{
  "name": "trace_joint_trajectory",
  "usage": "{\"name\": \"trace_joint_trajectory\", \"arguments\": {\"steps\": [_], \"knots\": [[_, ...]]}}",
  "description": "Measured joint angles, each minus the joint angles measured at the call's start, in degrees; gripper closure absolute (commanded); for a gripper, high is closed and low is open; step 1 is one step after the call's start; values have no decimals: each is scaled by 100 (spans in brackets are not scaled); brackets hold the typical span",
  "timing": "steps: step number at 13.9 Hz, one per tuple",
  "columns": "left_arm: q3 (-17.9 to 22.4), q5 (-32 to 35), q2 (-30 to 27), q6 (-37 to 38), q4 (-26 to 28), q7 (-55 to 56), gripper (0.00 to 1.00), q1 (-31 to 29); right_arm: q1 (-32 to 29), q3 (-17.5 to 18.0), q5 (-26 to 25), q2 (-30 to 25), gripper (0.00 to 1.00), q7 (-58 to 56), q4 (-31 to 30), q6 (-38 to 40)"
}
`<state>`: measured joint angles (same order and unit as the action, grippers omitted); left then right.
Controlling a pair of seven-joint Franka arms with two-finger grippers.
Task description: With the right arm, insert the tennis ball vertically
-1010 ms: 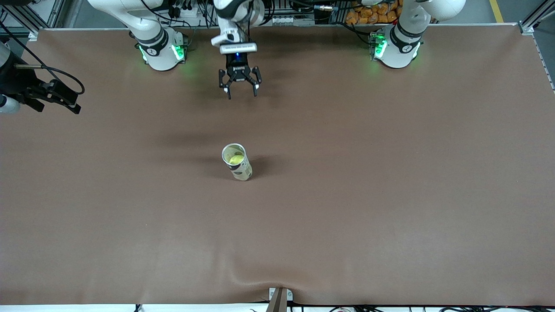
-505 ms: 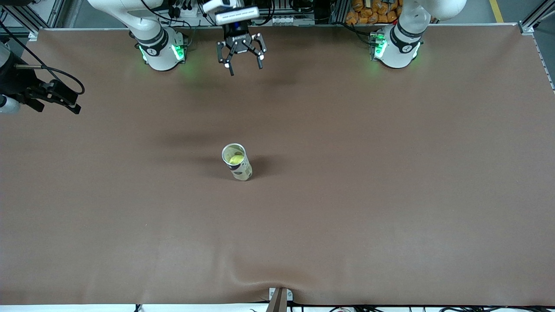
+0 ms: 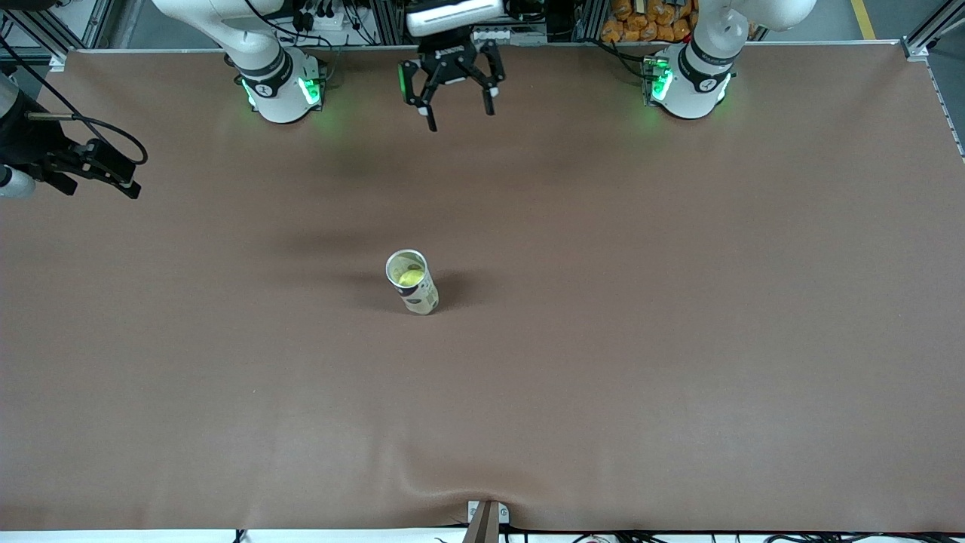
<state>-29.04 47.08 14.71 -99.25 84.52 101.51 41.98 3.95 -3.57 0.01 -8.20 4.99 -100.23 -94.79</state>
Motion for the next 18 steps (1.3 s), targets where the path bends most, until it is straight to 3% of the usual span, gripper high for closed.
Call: {"name": "trace_joint_trajectory", "arguments": {"steps": [6,13,18], "knots": [[12,-1545,-532,-708,0,-2208,0,-1825,-1,0,-2,0,0,0,-3,-5],[35,-3579,-1088,-763,4,-5447,0,-3920,-4,4,-3,0,0,0,-6,-13],[45,-4142,-1195,-366,73,-7312,0,-5005,-6,5,-5,0,0,0,-6,-14]]}}
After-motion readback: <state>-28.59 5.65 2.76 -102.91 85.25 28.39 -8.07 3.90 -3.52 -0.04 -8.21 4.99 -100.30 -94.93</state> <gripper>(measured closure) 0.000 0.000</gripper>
